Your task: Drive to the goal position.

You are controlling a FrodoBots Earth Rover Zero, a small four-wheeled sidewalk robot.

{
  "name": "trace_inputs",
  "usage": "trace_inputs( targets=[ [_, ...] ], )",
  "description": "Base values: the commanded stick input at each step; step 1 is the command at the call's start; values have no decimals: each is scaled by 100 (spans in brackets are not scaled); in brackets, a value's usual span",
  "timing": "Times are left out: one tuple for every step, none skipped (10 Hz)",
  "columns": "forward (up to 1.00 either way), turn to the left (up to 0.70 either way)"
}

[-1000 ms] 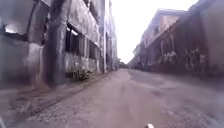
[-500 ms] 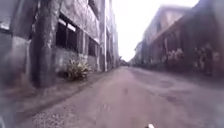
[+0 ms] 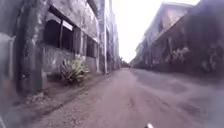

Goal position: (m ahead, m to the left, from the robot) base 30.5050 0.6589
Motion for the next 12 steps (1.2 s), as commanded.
trace_inputs(
  targets=[
    [100,0],
    [100,0],
    [100,0],
    [100,-1],
    [100,-2],
    [100,-35],
    [100,-32],
    [100,0],
    [100,0],
    [100,0],
    [100,0],
    [100,0]
  ],
)
